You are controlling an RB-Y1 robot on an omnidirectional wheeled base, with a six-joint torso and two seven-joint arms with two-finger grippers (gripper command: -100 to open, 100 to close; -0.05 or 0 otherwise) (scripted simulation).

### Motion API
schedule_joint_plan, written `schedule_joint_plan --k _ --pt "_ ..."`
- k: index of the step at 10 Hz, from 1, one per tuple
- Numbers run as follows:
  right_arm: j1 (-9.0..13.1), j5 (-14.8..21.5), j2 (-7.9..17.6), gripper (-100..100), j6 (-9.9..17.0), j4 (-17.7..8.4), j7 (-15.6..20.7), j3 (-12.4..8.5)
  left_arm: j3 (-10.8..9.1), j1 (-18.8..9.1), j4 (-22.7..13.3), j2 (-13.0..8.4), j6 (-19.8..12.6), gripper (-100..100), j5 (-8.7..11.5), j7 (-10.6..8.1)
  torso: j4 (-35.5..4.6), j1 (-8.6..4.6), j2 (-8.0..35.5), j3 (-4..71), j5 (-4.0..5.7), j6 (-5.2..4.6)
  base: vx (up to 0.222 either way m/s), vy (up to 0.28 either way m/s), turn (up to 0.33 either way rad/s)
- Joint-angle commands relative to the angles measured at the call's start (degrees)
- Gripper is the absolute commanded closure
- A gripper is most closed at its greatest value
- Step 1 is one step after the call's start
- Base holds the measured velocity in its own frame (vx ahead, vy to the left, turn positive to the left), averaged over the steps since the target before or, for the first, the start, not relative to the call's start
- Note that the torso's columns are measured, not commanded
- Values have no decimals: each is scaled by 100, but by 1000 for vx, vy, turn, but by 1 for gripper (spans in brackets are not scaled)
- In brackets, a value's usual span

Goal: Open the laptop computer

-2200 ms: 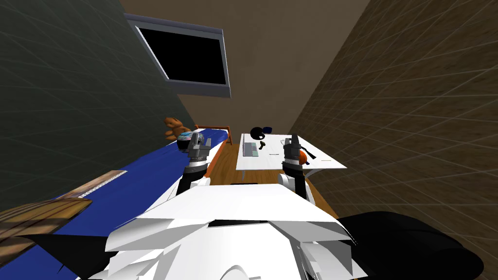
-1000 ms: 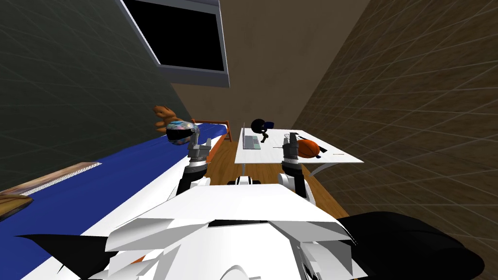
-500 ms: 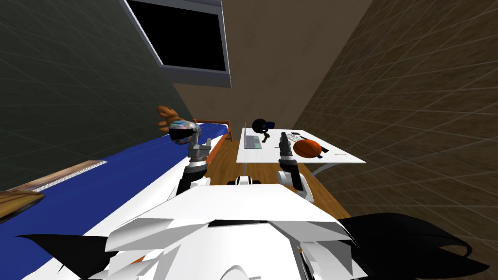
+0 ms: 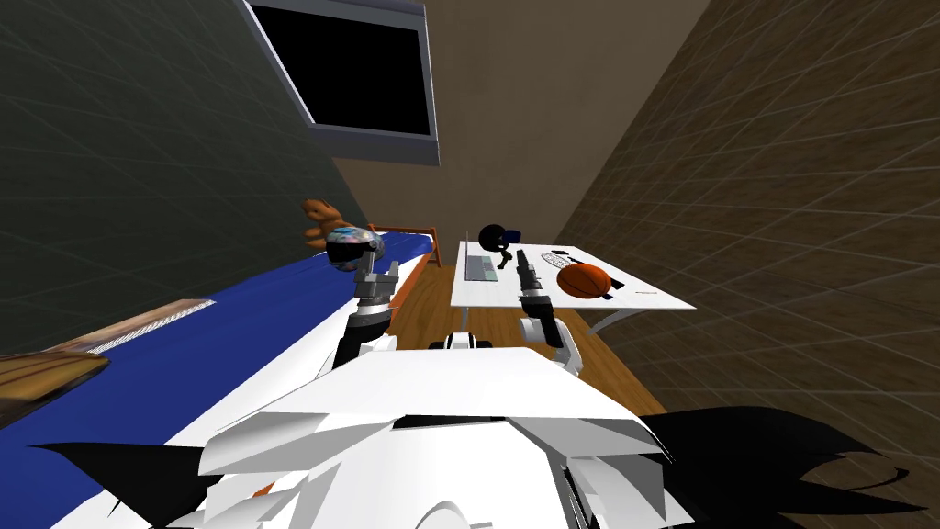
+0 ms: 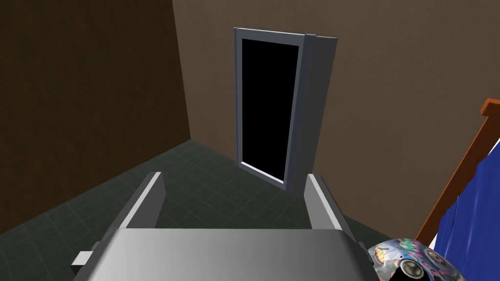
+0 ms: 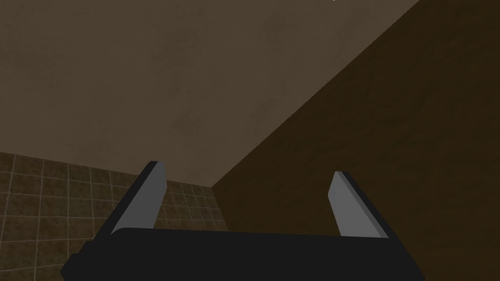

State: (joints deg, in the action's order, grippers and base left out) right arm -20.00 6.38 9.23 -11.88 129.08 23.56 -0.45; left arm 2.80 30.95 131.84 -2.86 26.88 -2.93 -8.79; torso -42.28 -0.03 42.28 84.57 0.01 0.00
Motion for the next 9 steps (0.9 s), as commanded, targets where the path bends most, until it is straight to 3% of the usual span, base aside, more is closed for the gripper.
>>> schedule_joint_plan --k 1,3,6,9 --pt "208 131 59 -100 226 -152 363 83 0 0 0 0 0 0 0 0 0 5 0 0 -1 1 -9 33 11" --pt "487 317 133 -100 555 -322 740 202 0 0 0 0 0 0 0 0 0 3 -1 1 -1 0 -6 44 22" --pt "633 413 169 -100 728 -413 1081 264 0 0 0 0 0 0 0 0 -1 1 3 -2 -1 0 -13 38 12" --pt "936 613 241 -100 1084 -606 1558 393 0 0 0 0 0 0 0 0 0 2 1 -1 -1 -1 -14 32 17"
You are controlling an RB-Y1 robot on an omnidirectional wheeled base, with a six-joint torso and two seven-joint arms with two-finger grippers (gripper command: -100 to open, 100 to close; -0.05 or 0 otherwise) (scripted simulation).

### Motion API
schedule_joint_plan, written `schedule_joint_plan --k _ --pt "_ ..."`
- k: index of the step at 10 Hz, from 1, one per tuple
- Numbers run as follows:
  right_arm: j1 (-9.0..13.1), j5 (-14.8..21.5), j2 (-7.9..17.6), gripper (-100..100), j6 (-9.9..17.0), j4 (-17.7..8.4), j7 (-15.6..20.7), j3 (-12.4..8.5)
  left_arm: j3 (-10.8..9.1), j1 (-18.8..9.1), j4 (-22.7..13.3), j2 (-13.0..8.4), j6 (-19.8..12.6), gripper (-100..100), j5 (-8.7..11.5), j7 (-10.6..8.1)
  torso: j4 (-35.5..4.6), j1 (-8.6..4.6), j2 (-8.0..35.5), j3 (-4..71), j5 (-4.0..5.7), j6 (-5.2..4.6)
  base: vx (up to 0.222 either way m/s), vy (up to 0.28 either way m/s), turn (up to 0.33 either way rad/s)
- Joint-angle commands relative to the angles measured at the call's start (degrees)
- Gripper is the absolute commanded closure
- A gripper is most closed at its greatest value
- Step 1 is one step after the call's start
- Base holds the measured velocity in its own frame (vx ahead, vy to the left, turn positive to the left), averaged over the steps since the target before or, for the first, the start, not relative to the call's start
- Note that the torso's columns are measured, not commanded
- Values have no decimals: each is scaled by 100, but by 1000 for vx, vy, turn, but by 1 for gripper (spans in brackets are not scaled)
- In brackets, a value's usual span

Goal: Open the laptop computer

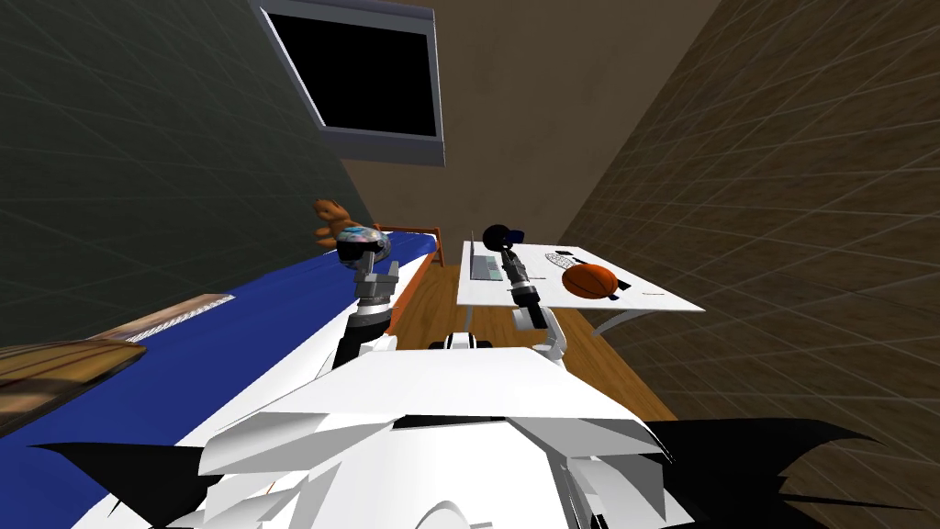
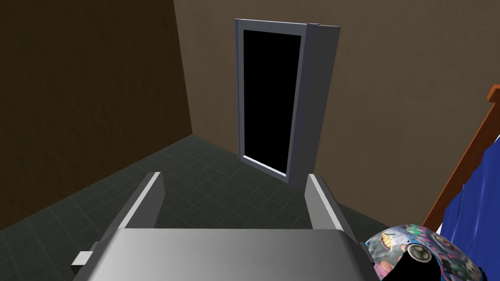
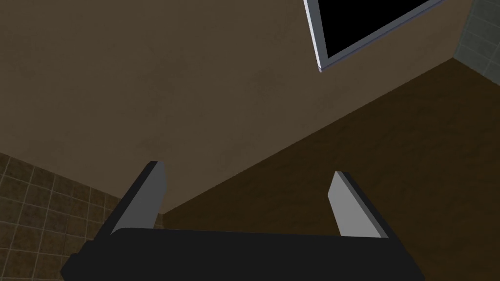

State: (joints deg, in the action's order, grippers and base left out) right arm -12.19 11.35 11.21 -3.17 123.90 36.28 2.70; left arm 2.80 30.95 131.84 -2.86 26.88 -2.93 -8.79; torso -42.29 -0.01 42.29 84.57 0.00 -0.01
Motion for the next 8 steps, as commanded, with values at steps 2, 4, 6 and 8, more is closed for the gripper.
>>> schedule_joint_plan --k 2,4,6,8 --pt "311 218 82 -100 398 -194 542 145 0 0 0 0 0 0 0 0 1 3 -2 1 -1 0 -7 35 14" --pt "470 322 124 -100 586 -305 806 213 0 0 0 0 0 0 0 0 0 0 0 0 0 0 -11 33 14" --pt "633 426 170 -100 776 -423 1072 281 0 0 0 0 0 0 0 0 0 0 1 -1 0 0 -10 34 17" --pt "797 531 219 -100 968 -547 1330 350 0 0 0 0 0 0 0 0 1 0 -1 1 0 0 -10 35 17"
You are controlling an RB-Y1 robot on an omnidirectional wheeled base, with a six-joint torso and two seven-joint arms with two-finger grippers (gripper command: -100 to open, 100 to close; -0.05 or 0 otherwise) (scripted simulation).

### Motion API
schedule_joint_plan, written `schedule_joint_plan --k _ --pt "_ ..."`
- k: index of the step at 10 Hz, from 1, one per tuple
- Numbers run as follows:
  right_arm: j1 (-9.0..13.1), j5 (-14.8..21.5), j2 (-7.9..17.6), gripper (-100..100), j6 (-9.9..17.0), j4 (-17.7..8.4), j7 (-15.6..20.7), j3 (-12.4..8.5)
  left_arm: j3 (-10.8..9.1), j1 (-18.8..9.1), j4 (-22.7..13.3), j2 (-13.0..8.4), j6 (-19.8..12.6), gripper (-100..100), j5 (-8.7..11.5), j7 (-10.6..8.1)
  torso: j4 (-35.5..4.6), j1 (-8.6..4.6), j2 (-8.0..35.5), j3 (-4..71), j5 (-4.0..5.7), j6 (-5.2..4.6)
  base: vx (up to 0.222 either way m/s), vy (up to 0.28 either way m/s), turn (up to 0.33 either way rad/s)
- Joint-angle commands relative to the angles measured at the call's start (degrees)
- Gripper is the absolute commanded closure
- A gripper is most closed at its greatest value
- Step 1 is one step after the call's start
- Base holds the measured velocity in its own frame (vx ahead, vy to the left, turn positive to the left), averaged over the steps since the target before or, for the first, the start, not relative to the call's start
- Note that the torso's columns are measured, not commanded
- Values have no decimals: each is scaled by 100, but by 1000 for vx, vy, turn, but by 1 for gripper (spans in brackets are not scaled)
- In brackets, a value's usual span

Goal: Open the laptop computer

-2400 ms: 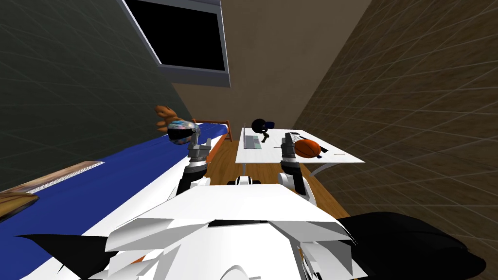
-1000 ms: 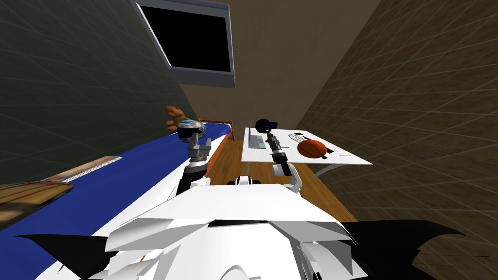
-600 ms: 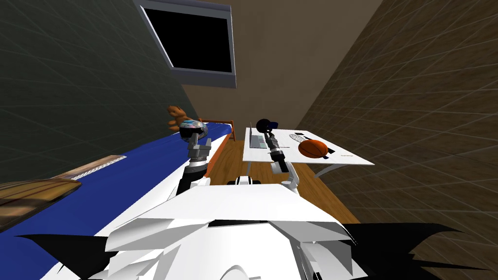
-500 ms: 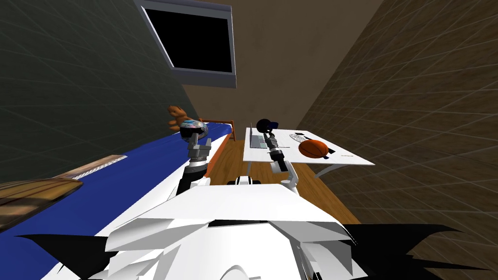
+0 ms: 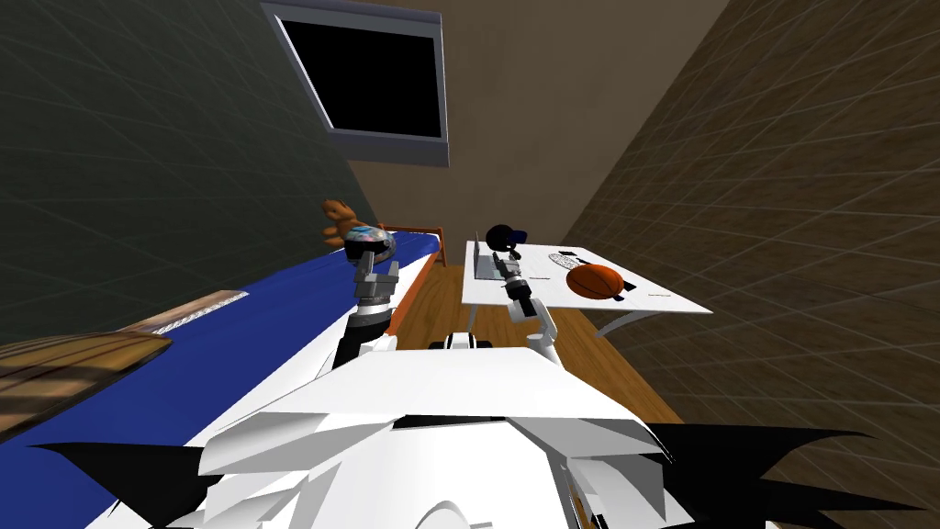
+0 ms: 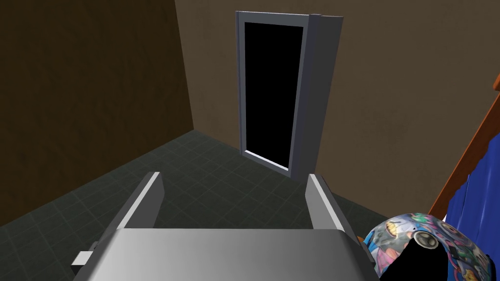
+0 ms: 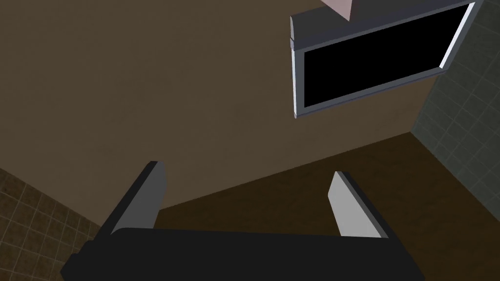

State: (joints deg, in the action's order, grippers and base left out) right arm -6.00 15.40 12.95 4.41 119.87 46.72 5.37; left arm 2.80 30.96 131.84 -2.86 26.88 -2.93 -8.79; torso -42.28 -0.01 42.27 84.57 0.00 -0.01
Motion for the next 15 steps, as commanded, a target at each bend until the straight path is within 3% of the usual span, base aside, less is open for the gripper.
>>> schedule_joint_plan --k 1,4,5,6,7,8,9,10,15 --pt "179 126 46 -100 209 -144 327 83 0 0 0 0 0 0 0 0 -1 3 2 -1 0 2 -13 38 9" --pt "513 337 150 -100 597 -410 822 221 0 0 0 0 0 0 0 0 0 -1 1 -1 0 0 -11 35 17" --pt "513 337 150 -100 597 -410 860 221 0 0 0 0 0 0 0 0 0 2 0 0 0 2 -7 34 10" --pt "681 442 203 -100 792 -550 1089 290 0 0 0 0 0 0 0 0 0 1 0 0 0 0 -6 38 16" --pt "681 442 203 -100 792 -550 1124 290 0 0 0 0 0 0 0 0 0 2 -1 0 0 2 -5 36 13" --pt "848 546 256 -100 985 -694 1343 359 0 0 0 0 0 0 0 0 0 2 1 -1 0 1 -18 39 22" --pt "848 546 256 -100 985 -694 1387 359 0 0 0 0 0 0 0 0 -1 3 4 -2 0 2 -11 32 12" --pt "1015 649 308 -100 1178 -840 1608 427 0 0 0 0 0 0 0 0 -1 -1 3 -2 0 0 -4 41 18" --pt "1341 850 410 -100 1554 -1134 2151 561 0 0 0 0 0 0 0 0 -1 2 2 -2 0 2 -10 34 15"
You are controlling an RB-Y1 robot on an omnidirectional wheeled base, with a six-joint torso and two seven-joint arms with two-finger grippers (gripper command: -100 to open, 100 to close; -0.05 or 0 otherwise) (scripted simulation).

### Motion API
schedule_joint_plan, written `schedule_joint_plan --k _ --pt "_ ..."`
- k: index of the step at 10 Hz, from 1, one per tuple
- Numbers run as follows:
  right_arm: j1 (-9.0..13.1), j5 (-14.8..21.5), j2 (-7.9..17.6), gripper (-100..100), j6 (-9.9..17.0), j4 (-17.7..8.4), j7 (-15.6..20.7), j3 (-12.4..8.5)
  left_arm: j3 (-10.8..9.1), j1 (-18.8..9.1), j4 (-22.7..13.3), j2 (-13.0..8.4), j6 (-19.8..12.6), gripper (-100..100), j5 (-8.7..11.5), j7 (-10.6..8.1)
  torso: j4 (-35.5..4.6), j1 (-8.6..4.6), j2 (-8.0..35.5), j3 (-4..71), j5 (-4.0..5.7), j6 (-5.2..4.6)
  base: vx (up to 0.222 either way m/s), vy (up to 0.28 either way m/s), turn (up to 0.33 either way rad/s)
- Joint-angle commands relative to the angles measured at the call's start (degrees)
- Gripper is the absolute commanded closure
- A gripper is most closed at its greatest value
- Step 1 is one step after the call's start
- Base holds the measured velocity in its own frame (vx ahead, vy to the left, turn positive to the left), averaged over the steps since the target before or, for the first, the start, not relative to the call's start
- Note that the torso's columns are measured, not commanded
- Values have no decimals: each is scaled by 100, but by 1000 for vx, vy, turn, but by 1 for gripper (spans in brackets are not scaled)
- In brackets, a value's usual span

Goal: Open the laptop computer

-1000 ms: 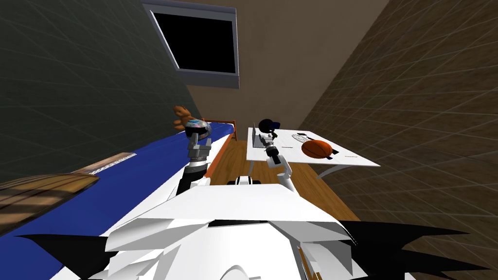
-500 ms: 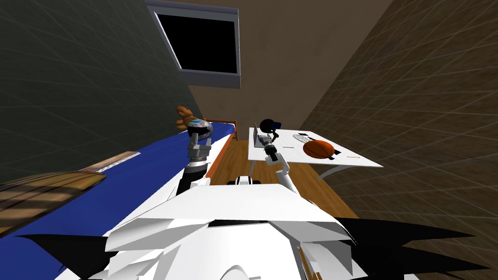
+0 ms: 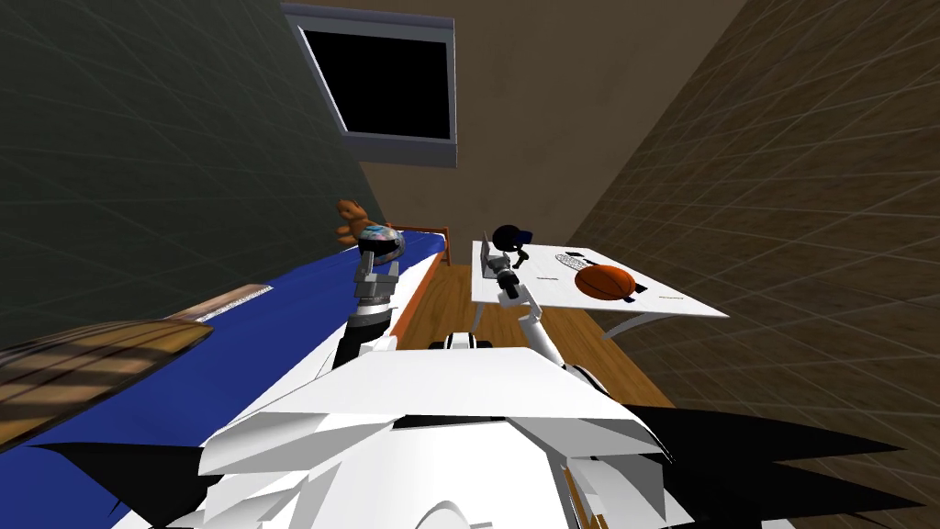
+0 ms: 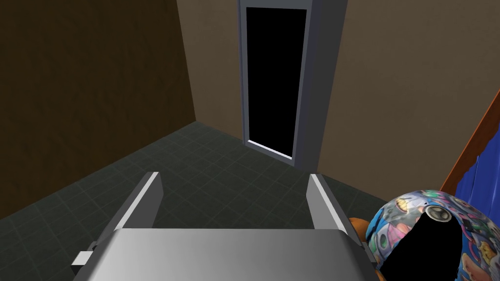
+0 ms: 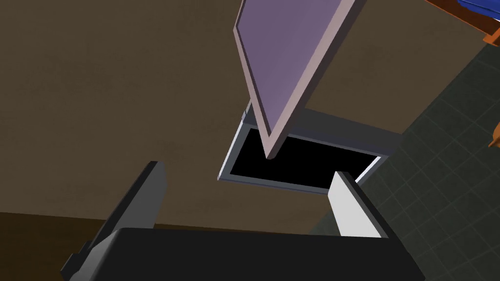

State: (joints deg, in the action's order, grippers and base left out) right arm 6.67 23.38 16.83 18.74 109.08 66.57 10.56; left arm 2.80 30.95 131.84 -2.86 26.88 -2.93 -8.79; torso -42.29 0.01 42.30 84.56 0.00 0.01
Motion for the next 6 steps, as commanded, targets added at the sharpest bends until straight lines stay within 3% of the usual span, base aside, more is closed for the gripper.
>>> schedule_joint_plan --k 1,6 --pt "232 150 74 -100 304 -198 399 106 0 0 0 0 0 0 0 0 0 -2 -2 1 0 -1 -7 35 15" --pt "678 424 239 -100 818 -603 1098 287 0 0 0 0 0 0 0 0 1 -4 -2 1 1 -1 -9 38 17"
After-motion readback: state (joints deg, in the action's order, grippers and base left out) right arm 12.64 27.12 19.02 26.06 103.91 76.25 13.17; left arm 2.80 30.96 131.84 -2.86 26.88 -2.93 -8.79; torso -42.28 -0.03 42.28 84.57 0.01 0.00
